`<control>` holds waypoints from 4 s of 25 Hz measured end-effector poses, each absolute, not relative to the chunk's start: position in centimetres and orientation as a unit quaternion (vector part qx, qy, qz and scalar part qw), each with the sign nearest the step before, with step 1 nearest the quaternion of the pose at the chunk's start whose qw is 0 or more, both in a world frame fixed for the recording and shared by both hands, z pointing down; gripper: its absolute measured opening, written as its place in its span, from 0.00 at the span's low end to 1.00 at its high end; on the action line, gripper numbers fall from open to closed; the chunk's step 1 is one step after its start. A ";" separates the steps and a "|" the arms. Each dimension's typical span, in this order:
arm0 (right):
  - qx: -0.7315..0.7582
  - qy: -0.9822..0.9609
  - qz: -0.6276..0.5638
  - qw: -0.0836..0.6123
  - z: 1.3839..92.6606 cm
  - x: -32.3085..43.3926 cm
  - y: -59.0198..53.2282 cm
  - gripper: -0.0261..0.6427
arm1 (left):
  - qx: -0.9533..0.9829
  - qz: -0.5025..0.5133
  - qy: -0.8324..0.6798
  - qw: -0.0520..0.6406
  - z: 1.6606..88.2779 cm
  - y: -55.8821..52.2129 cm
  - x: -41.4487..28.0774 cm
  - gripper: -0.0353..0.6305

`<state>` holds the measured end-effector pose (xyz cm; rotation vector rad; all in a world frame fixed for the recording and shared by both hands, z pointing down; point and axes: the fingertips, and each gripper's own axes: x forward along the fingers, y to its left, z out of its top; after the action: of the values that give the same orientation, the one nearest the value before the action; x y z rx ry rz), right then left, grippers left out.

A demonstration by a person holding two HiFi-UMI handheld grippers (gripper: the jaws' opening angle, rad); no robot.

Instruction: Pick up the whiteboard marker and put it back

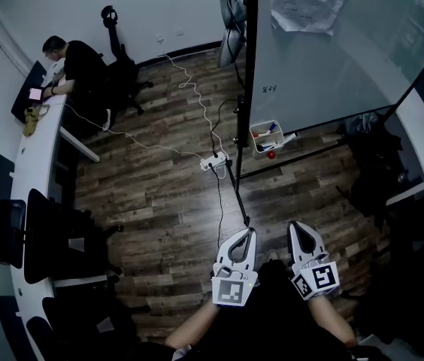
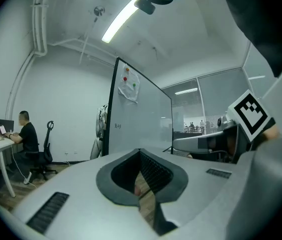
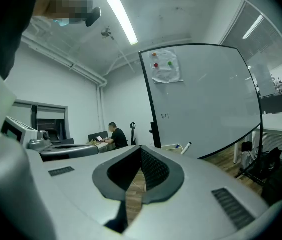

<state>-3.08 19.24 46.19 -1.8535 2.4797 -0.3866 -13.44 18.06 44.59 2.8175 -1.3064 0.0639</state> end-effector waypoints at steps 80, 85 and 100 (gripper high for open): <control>-0.564 0.795 -0.223 0.011 53.4 10.6 -4.9 0.08 | 0.893 0.060 -0.439 0.076 47.8 -5.2 1.3 0.06; -0.560 0.794 -0.236 0.001 54.4 10.5 -5.7 0.11 | 0.892 0.065 -0.439 0.083 48.4 -5.7 1.3 0.06; -0.551 0.787 -0.277 -0.010 57.7 10.1 -8.1 0.25 | 0.887 0.069 -0.447 0.094 49.2 -6.8 0.2 0.06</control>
<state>10.15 -8.13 57.74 -1.7428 2.4880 -0.8746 0.24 -6.77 49.20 2.6310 -1.3261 0.2052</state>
